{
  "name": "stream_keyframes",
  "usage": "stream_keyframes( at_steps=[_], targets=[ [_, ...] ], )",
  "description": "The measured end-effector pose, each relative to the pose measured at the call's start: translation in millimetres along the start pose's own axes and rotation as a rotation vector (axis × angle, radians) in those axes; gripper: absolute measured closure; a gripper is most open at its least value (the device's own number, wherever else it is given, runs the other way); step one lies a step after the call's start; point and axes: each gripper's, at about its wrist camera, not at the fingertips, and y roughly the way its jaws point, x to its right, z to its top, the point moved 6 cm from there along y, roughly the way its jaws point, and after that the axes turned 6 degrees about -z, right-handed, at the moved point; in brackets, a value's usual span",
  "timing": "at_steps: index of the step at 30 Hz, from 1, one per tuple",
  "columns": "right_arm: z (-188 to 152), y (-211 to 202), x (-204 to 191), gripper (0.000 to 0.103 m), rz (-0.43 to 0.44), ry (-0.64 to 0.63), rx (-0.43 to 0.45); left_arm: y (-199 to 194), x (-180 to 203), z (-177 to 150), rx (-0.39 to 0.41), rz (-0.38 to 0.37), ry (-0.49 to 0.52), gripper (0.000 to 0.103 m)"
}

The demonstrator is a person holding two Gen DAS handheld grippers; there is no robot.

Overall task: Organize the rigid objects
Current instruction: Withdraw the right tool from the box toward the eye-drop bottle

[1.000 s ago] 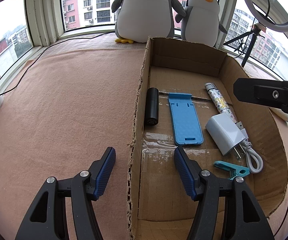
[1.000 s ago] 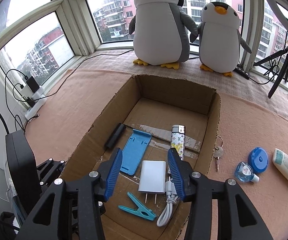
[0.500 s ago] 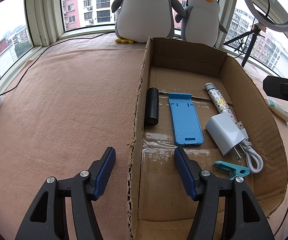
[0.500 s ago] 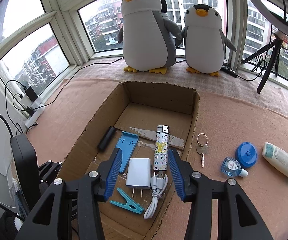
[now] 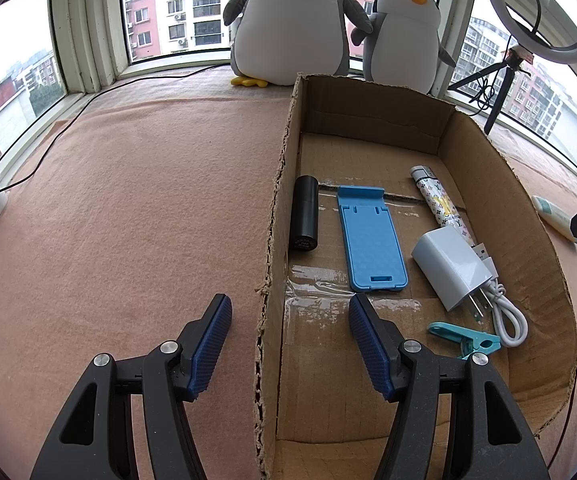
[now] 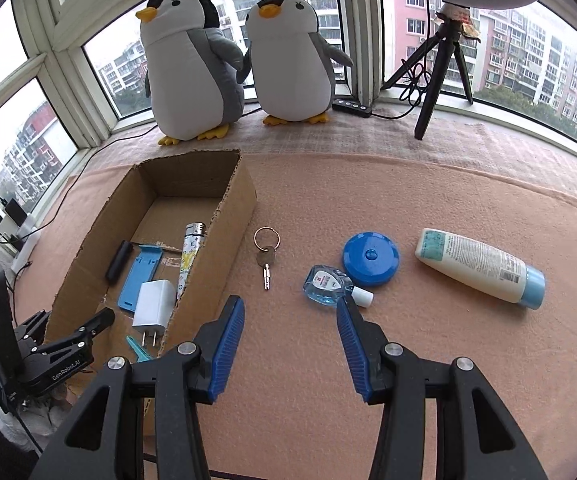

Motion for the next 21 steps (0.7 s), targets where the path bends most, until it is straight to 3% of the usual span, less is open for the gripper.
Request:
stream_keyframes(
  at_steps=[6,21],
  targets=[
    [-6,18,10,0.059,-0.019,0.007,-0.03,0,0,0,0.0,0.0,0.002,0.037],
    [6,61,20,0.056,0.045,-0.022,-0.08,0,-3,0,0.0,0.004,0.004,0.036]
  ],
)
